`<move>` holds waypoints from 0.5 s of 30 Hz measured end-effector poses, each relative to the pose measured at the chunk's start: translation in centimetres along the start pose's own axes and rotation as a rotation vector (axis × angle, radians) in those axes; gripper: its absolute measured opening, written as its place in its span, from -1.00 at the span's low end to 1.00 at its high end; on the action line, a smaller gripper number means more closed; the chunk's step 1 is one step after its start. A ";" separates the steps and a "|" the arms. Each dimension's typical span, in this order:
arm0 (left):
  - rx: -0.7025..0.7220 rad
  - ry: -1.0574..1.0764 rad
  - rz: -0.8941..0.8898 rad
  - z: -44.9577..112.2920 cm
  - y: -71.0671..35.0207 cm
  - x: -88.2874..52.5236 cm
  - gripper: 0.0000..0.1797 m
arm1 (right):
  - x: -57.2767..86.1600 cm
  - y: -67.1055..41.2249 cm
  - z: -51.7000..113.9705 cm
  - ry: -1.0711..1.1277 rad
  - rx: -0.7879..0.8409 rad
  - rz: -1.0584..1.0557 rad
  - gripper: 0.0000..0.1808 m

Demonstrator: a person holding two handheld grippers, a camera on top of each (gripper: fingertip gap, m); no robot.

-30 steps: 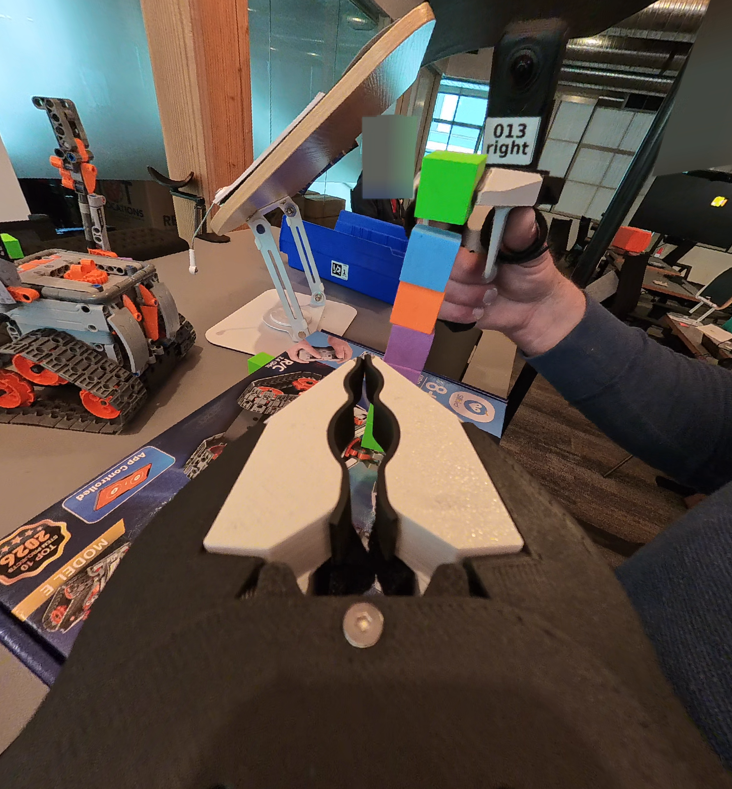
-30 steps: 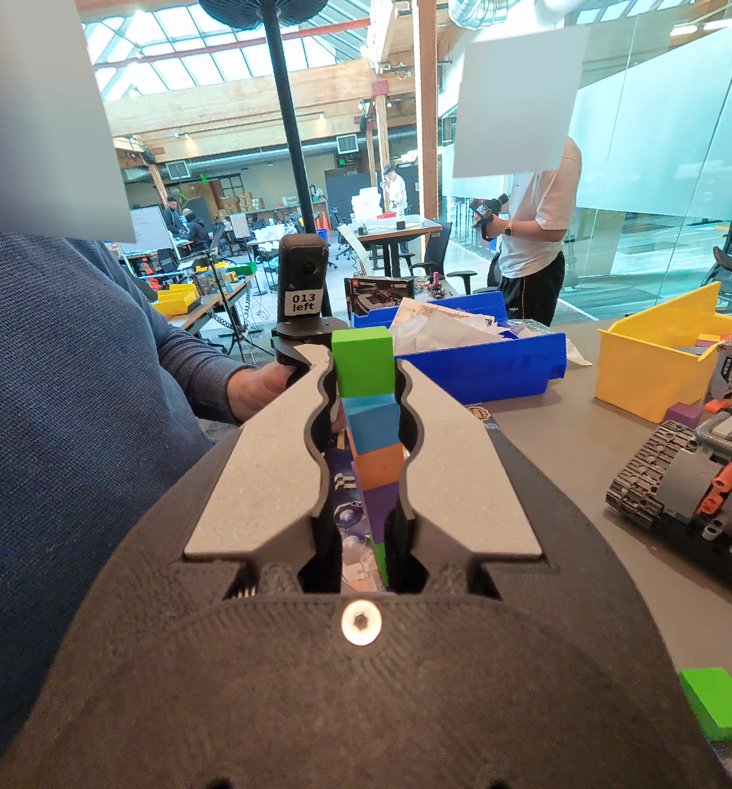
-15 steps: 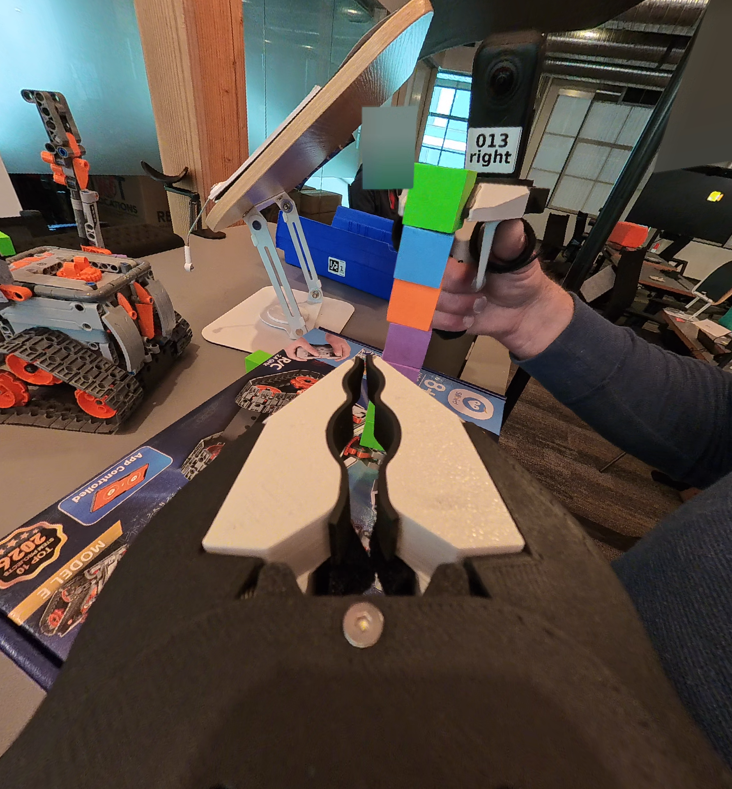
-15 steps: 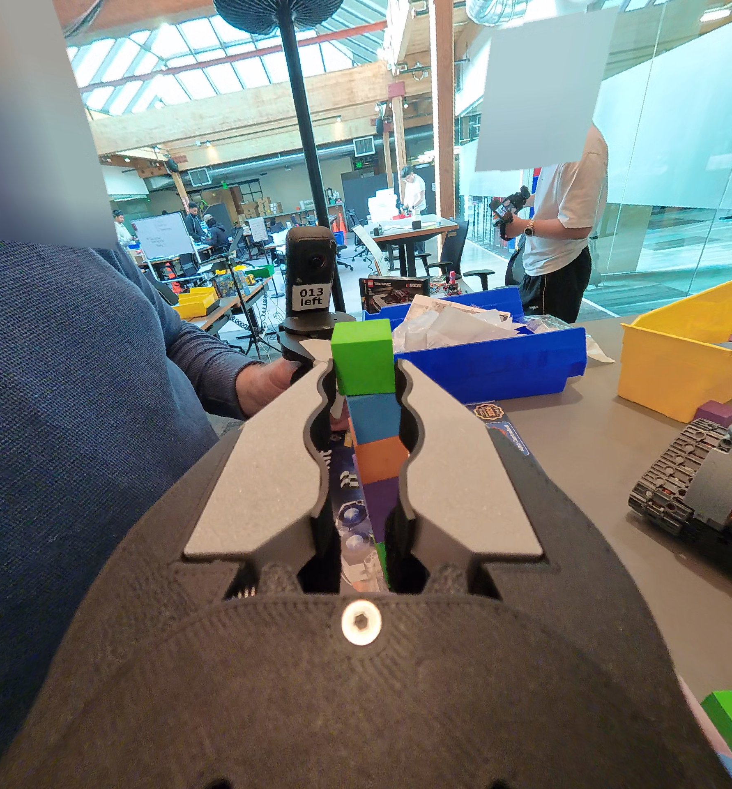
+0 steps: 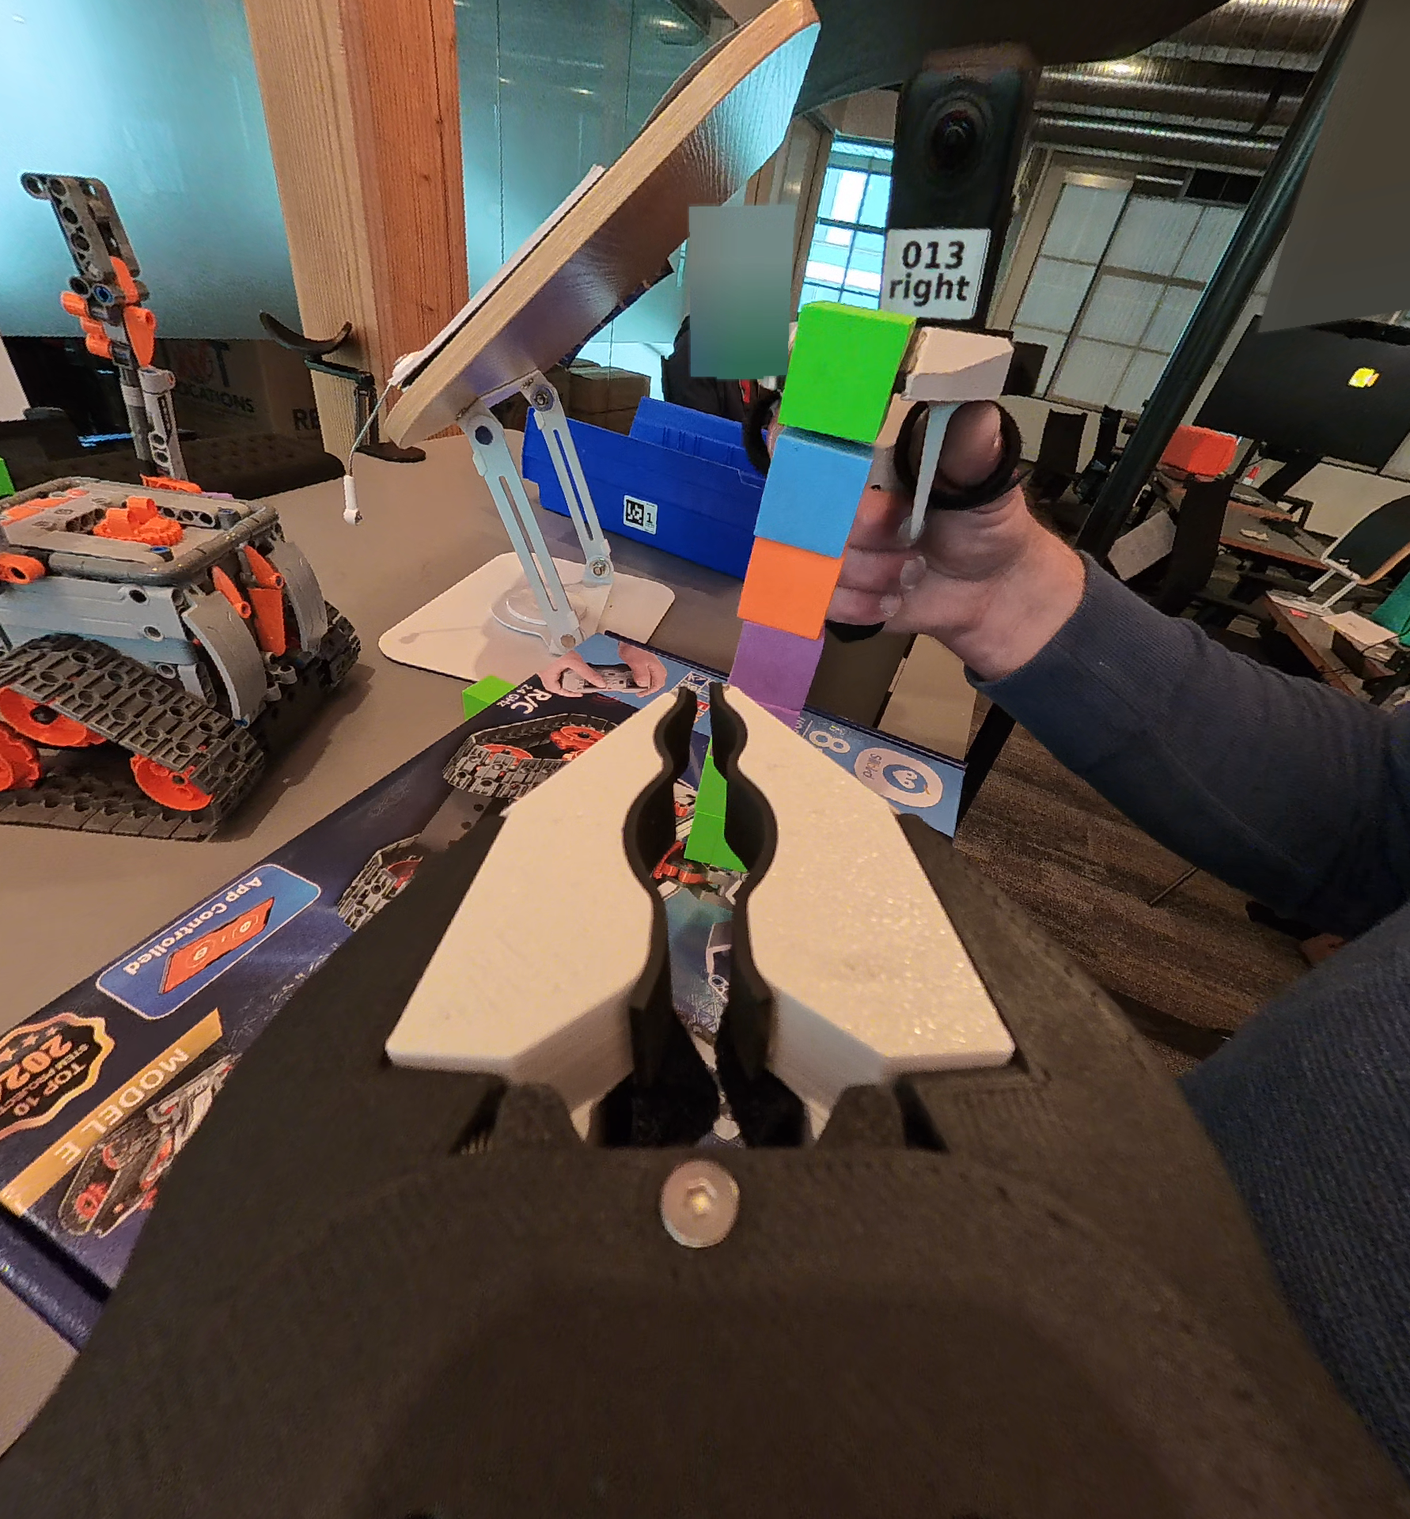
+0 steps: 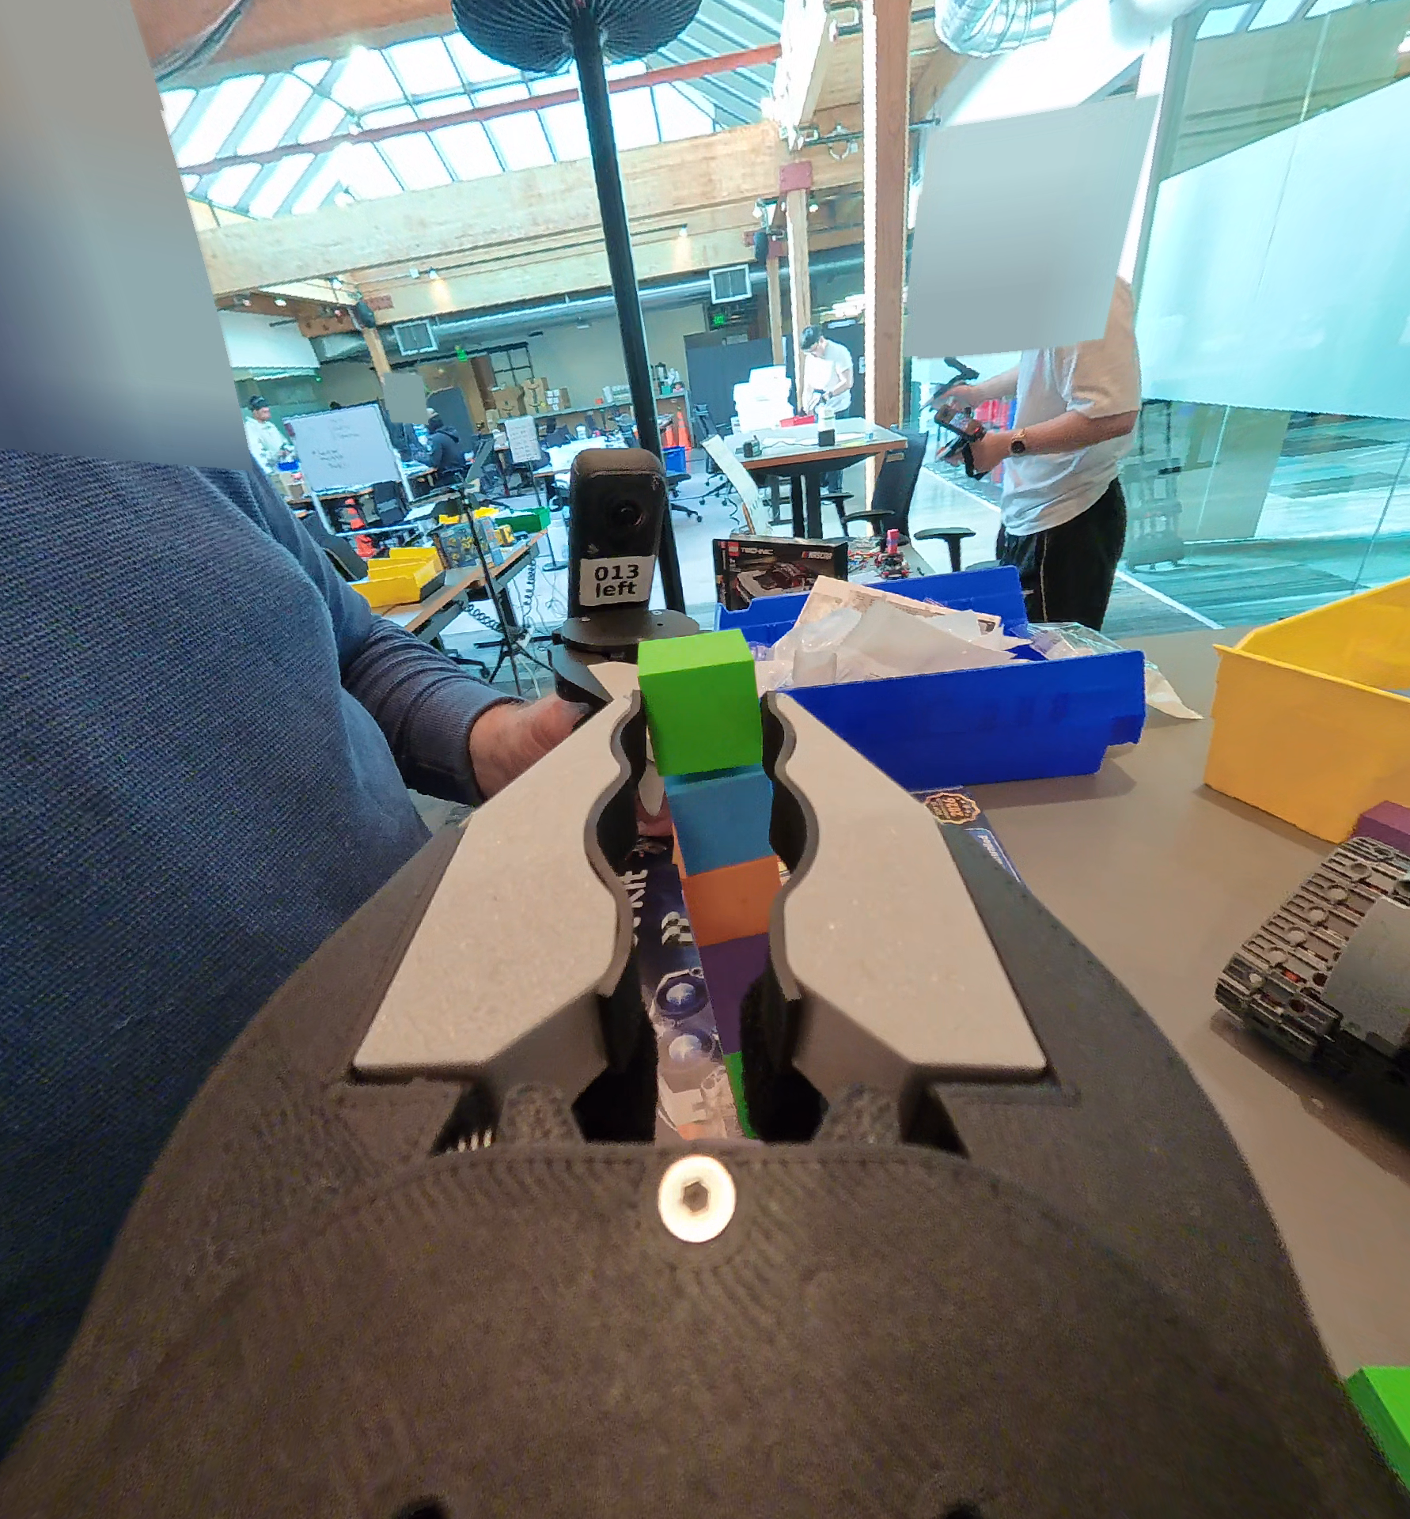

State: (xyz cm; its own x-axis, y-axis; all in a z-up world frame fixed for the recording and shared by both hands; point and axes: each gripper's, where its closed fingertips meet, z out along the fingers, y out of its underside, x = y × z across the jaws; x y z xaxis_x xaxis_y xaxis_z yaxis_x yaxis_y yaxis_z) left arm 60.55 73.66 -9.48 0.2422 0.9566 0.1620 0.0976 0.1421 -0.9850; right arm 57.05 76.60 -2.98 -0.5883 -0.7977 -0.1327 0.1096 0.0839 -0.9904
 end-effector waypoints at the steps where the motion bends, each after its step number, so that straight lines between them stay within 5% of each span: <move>1: 0.000 0.000 0.001 0.0 0.0 0.0 -0.98 | -0.1 0.0 0.0 -0.010 -0.002 0.002 -0.71; 15: 0.001 -0.006 0.004 -0.1 0.0 -0.1 -0.98 | 0.0 0.2 0.1 -0.037 0.016 0.016 -0.71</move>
State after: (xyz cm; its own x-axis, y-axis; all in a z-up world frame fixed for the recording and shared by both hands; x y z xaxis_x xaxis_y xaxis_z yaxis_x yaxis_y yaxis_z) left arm 60.59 73.58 -9.50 0.2369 0.9586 0.1581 0.0957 0.1390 -0.9857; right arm 57.14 76.61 -3.16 -0.5563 -0.8178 -0.1471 0.1320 0.0877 -0.9874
